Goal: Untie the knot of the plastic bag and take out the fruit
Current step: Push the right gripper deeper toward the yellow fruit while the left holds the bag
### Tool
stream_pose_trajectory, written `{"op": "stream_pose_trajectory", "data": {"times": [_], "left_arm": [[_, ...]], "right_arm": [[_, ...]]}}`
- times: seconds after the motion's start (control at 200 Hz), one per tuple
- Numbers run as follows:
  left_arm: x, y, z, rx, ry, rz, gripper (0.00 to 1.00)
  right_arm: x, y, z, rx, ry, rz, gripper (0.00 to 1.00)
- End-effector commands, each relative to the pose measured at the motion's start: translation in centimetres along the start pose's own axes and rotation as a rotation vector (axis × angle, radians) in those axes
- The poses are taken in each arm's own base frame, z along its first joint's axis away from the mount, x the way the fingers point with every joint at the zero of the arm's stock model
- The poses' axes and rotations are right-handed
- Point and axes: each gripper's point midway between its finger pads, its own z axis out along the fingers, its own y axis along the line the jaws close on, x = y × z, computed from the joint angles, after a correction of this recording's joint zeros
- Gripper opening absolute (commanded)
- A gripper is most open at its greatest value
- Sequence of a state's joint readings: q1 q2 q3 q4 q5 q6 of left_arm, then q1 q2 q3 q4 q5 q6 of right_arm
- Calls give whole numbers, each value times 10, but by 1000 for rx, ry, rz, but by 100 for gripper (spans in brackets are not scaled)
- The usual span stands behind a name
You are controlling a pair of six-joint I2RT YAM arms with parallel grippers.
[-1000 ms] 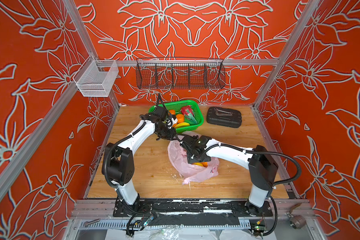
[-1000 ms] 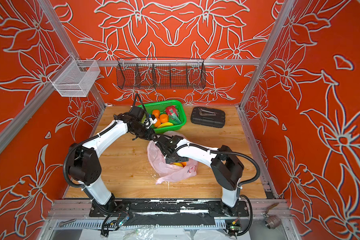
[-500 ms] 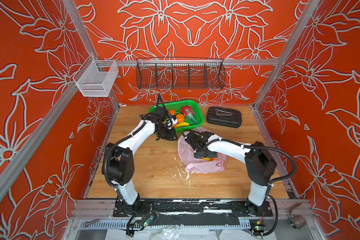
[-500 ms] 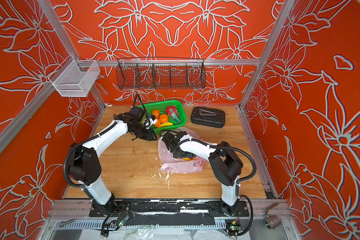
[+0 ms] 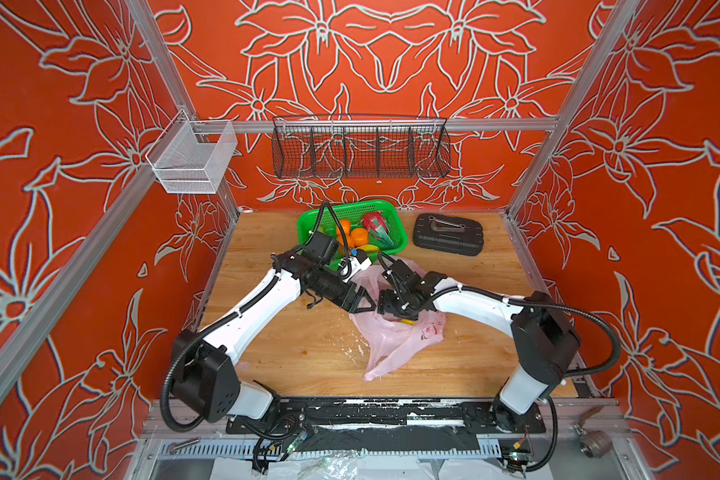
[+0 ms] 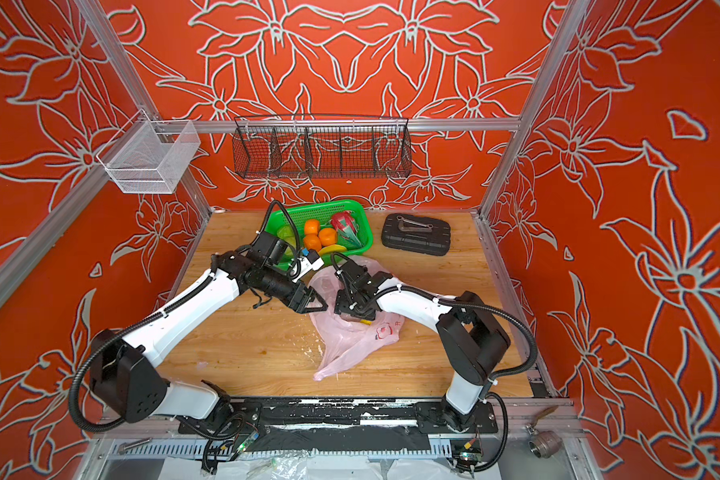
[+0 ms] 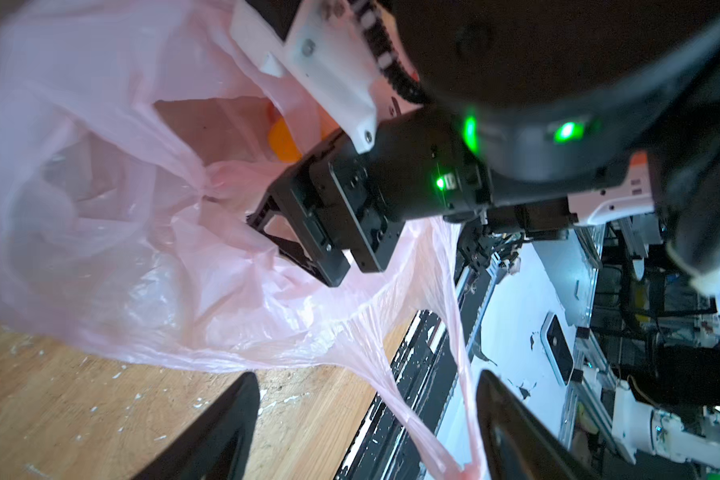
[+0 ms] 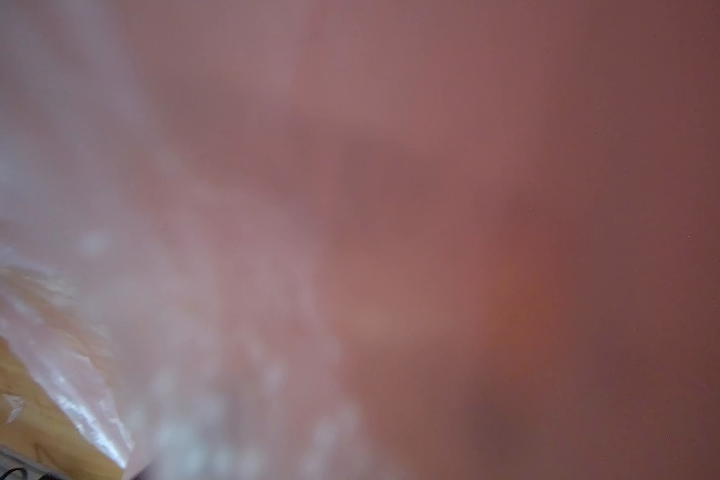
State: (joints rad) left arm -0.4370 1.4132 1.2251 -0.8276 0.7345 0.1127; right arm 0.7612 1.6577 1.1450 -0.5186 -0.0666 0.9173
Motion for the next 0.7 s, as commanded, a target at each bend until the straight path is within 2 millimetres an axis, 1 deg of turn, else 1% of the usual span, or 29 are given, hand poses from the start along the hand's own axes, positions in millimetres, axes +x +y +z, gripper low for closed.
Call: {"op": "stream_pose_trajectory", "data": {"times": [0.0,0.09,0.135,0.24,0.295,0.4,0.51,0.57,0.6,0.656,0.696], "left_arm": [[7,-18,12,57,31,151,81],[13,-25,27,49,69,270,81],[14,-24,35,29,84,310,81],[13,-18,55,2,113,370,80],[13,-15,66,-11,145,388,79],[14,-11,83,-22,216,399,77],[17,-3,98,-20,248,360,73],[20,0,104,-22,256,348,71],[21,2,105,-28,259,343,70],[24,7,108,-39,271,338,67],[26,9,109,-46,280,337,65]], "right_arm": [[-5,-8,-30,6,-44,53,72],[7,-33,-37,123,4,62,65],[14,-42,-40,169,34,64,63],[26,-62,-46,258,65,91,62],[27,-71,-47,292,55,105,62],[22,-71,-41,284,23,106,63],[8,-69,-37,286,-37,100,66],[-2,-63,-33,258,-63,106,66],[-7,-57,-30,221,-62,116,66],[-11,-45,-22,163,-43,126,65],[-14,-43,-19,165,-39,133,65]]}}
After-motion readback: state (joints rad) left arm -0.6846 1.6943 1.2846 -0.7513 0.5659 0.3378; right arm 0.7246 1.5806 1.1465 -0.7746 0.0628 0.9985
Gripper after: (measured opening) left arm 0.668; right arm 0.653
